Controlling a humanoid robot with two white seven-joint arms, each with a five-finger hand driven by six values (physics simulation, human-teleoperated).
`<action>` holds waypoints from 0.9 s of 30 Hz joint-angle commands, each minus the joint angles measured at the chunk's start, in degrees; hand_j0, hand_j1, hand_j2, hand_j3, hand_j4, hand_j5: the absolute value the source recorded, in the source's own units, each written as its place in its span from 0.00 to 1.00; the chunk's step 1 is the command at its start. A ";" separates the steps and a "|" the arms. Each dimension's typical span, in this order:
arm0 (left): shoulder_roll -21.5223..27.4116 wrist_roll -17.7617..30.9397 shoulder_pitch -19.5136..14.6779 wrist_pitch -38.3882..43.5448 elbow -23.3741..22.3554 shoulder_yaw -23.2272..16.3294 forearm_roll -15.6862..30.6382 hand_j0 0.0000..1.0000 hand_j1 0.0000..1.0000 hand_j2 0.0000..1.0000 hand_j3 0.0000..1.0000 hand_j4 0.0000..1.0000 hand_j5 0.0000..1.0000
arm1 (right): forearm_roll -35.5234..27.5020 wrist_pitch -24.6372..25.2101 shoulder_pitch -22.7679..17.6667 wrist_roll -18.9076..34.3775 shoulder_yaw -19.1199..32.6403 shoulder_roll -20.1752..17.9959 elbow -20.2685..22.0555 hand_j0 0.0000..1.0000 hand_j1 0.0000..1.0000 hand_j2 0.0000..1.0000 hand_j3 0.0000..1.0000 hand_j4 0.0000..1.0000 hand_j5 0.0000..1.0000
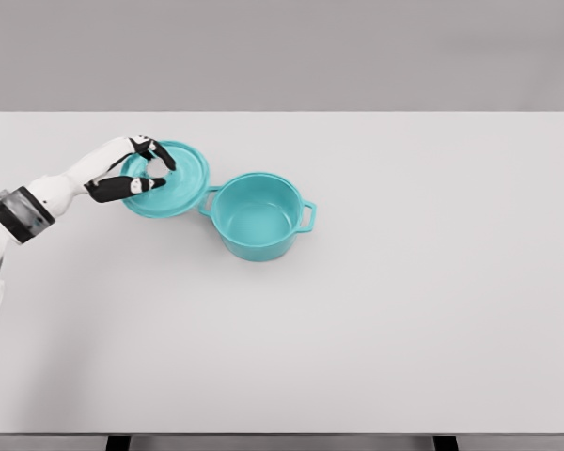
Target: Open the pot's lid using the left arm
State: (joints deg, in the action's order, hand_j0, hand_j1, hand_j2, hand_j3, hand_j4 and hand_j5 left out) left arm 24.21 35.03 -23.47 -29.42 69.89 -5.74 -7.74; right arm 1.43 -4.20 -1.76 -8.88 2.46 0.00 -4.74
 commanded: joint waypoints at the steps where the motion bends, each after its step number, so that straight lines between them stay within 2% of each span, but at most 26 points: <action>1: 0.40 -0.03 0.00 0.15 -0.99 0.99 0.45 0.44 0.44 0.44 0.44 0.44 0.44 | -0.03 -0.02 0.00 0.00 0.00 0.00 -0.01 1.00 1.00 1.00 1.00 1.00 1.00; 10: 0.75 -0.03 0.00 0.06 -4.68 2.05 0.45 0.45 0.45 0.45 0.45 0.45 0.45 | -0.03 -0.02 0.00 0.00 0.00 0.00 -0.01 1.00 1.00 1.00 1.00 1.00 1.00; 15: 0.67 -0.03 0.44 -0.03 -7.14 3.89 0.45 0.45 0.45 0.45 0.45 0.45 0.45 | -0.03 -0.02 0.00 0.00 0.00 0.00 -0.01 1.00 1.00 1.00 1.00 1.00 1.00; 20: 0.67 -0.03 1.41 -0.03 -7.23 4.51 0.45 0.47 0.47 0.47 0.47 0.47 0.47 | -0.03 -0.02 0.00 0.00 0.00 0.00 -0.01 1.00 1.00 1.00 1.00 1.00 1.00; 22: 0.75 -0.03 1.41 -0.03 -7.23 4.51 0.36 0.50 0.50 0.50 0.50 0.50 0.50 | -0.03 -0.02 0.00 0.00 0.00 0.00 -0.01 1.00 1.00 1.00 1.00 1.00 1.00; 24: 0.75 -0.03 1.41 -0.03 -7.23 4.42 -0.08 0.66 0.66 0.66 0.66 0.66 0.66 | -0.03 -0.02 0.00 0.00 0.00 0.00 -0.01 1.00 1.00 1.00 1.00 1.00 1.00; 27: 0.75 -0.03 1.49 -0.11 -7.23 4.42 -0.26 0.73 0.73 0.73 0.73 0.73 0.73 | -0.03 -0.02 0.00 0.00 0.00 0.00 -0.01 1.00 1.00 1.00 1.00 1.00 1.00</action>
State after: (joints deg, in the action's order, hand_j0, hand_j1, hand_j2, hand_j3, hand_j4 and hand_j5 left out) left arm 24.92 35.02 -21.97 -29.60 62.64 -1.36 -8.27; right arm 1.43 -4.21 -1.76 -8.88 2.46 0.00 -4.74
